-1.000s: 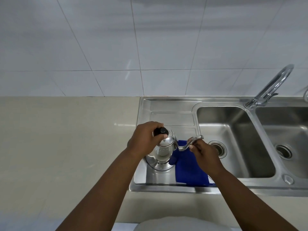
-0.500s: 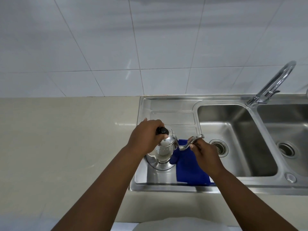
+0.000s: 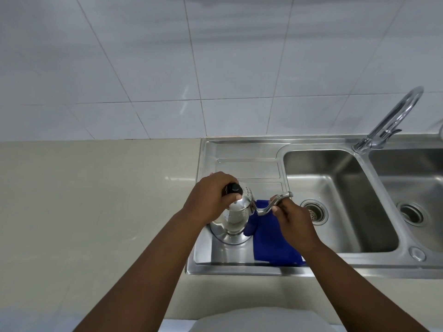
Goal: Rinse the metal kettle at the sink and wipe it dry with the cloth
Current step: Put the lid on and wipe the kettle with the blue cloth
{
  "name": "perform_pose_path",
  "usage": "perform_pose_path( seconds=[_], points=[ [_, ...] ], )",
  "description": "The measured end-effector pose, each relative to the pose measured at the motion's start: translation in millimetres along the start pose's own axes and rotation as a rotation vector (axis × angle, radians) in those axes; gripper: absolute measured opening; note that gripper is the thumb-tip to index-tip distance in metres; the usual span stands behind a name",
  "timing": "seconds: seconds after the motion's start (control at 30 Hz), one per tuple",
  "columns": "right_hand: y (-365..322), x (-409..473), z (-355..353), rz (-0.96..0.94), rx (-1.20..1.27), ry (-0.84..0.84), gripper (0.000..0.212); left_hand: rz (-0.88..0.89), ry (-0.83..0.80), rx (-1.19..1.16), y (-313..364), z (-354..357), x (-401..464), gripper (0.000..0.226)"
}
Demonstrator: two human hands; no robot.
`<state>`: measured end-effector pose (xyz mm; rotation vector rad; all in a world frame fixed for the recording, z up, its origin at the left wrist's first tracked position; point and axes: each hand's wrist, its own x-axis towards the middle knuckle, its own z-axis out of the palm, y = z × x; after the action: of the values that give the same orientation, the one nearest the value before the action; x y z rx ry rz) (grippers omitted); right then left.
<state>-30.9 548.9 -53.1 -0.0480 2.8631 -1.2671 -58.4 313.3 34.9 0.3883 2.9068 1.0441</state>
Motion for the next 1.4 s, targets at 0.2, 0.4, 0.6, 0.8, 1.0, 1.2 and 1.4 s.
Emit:
perform_pose_path(
  seconds=[0.2,0.4,0.6,0.8,1.0,1.2,1.4],
  points=[
    [-6.4,31.7,-2.0,0.006,0.075,-0.053,0.02,0.1,-0.073,-0.123,-10.8,-0.7,6.7,0.026],
    [-18.8,82.0,4.0,0.006,0.162,-0.241,0.024,0.179,-0.16,-0.174,-17.5,11.4,7.0,0.028],
    [-31.6,94.2,16.4,-0.024,0.006,-0.199,0.024,0.133,-0.035,-0.223,-19.0,26.2,-0.6,0.034],
    [28.2,22.0,38.4,0.091,-0.219,-0.209,0.056,0.138,-0.006,-0.276,-21.7,31.5,-2.3,0.035],
    [75.9,-38.5,65.9,0.005,-0.558,-0.275,0.083,0.147,0.011,-0.292,-20.2,35.6,-2.4,0.041],
    [54.5,-16.6,52.0,0.194,-0.039,-0.096,0.041,0.105,0.02,-0.315,-19.1,39.2,-6.0,0.035],
    [-18.5,-16.3,53.9,0.515,0.885,-0.092,0.036,0.105,0.063,-0.292,-18.5,43.0,-8.1,0.039]
  ],
)
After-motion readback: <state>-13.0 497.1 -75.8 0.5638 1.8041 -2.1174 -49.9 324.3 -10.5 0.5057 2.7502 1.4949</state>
